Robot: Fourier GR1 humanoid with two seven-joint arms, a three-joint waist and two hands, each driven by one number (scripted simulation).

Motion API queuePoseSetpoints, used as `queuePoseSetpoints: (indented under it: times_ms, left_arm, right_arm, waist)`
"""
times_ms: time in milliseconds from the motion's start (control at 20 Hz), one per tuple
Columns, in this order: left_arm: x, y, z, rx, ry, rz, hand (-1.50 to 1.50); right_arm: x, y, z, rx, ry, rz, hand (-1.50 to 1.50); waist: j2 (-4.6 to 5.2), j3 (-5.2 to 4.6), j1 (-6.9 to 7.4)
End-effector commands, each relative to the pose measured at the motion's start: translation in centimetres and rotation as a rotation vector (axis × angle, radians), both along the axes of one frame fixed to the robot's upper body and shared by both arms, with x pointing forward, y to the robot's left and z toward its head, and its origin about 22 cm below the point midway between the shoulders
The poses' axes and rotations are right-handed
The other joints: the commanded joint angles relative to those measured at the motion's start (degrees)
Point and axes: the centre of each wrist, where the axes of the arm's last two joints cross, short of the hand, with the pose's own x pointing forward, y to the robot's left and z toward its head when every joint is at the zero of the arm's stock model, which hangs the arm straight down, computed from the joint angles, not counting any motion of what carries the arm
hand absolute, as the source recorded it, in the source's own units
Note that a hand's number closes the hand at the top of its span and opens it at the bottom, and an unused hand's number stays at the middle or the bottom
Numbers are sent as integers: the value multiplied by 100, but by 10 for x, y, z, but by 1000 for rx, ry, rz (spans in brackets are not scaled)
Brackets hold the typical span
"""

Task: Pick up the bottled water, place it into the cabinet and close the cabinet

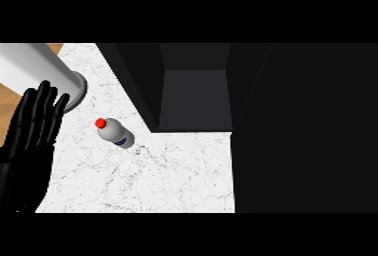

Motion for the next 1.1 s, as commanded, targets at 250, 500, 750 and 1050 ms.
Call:
queuePoseSetpoints:
  times_ms: [250, 500, 750, 1050]
  left_arm:
    - [46, 54, 14, -19, -142, -314, -150]
    - [30, 55, -2, -67, 191, -374, -150]
    - [12, 77, -2, -59, 209, -366, -150]
    - [-9, 76, -13, -42, 221, -310, -150]
  right_arm:
    - [-27, 5, 5, 56, -74, 74, -150]
    - [-65, 2, 11, 104, 232, 187, -150]
    - [-99, 10, 24, 109, 247, 158, -150]
    - [-117, 0, 26, 93, 244, 176, -150]
  waist:
    - [129, -23, -124]
    - [86, -14, -44]
    - [99, -15, 11]
    - [99, -14, 15]
